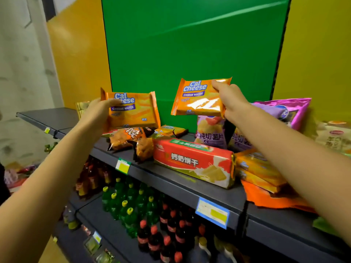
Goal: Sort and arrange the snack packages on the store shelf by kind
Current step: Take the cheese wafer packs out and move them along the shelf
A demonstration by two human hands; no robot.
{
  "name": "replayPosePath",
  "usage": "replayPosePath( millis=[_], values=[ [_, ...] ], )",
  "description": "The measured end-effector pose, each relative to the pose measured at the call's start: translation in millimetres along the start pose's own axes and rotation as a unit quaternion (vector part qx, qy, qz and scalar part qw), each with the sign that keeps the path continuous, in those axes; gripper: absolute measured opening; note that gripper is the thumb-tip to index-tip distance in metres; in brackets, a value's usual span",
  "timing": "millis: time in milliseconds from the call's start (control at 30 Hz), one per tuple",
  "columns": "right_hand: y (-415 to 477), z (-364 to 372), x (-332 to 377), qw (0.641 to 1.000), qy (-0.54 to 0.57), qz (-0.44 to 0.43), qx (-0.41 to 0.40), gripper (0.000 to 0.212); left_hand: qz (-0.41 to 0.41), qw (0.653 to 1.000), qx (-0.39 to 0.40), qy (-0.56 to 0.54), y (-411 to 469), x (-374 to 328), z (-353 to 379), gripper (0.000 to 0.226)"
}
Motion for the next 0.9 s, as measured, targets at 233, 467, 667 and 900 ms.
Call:
replayPosePath(
  millis=[233, 467, 667, 900],
  values=[
    [37, 40, 9, 0.999, -0.02, -0.016, -0.023, 0.011, 0.026, 0.999, 0.027, -0.003, 75, 11, 10, 0.013],
    [70, 75, -3, 0.996, -0.055, -0.024, -0.071, 0.005, 0.018, 0.994, 0.099, 0.046, 157, 36, 18, 0.01],
    [96, 95, -11, 0.987, -0.073, -0.036, -0.137, 0.014, -0.05, 0.97, 0.221, 0.091, 222, 66, 29, 0.006],
    [111, 113, -21, 0.973, -0.111, -0.018, -0.2, 0.016, -0.094, 0.926, 0.323, 0.17, 249, 99, 49, 0.021]
  ],
)
Point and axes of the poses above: each hand's wrist, its own y-axis towards the middle knuckle, its own z-axis out of the palm, x = y × z, the point moved 2 cm from there along y, towards the middle knuckle, and after that the axes turned 11 degrees about -y, right-handed, at the moved point
